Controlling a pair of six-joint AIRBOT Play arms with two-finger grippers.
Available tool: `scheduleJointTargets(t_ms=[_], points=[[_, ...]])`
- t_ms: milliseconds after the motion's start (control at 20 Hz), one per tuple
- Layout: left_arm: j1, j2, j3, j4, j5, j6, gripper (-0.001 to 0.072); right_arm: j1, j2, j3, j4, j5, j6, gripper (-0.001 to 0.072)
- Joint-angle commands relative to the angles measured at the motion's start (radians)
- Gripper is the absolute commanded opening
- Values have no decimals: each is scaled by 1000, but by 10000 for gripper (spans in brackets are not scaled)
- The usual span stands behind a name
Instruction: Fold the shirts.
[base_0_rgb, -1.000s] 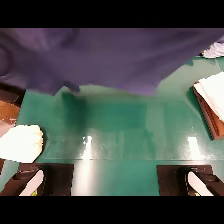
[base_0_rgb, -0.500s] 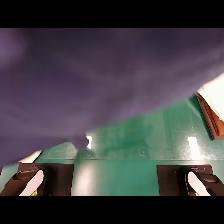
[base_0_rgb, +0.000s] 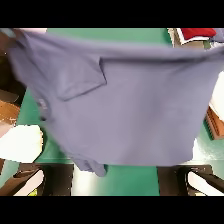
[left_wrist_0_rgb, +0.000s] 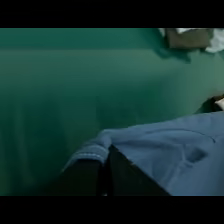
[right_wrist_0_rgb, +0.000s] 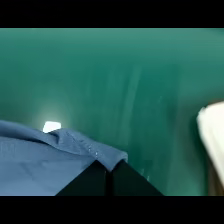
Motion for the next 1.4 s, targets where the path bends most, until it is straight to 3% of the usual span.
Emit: scheduleJointTargets(t_ms=[0, 200, 300, 550, 850, 1000, 1200, 1350], points=[[-26, -202, -161, -8, 84, 118, 23, 0, -191, -117, 4, 5, 8, 14], [-33, -452, -121, -159, 347, 207, 23, 0, -389, -104, 5, -170, 8, 14], [-33, -554, -31, -234, 359, 274, 23, 0, -471, -32, 51, -240, 8, 14], [-30, -655, 130, -245, 369, 319, 23, 16, -580, 164, 126, -344, 8, 14], [-30, -649, 172, -10, 144, 338, 22, 43, -595, 190, 90, -248, 8, 13], [-31, -649, 155, 82, 28, 338, 22, 72, -556, 61, 37, -252, 30, 13], [-31, -649, 65, 257, 4, 246, 22, 108, -517, -122, 22, -325, 34, 13], [-31, -649, 6, 289, 19, 241, 23, 132, -513, -188, 22, -354, 35, 13]])
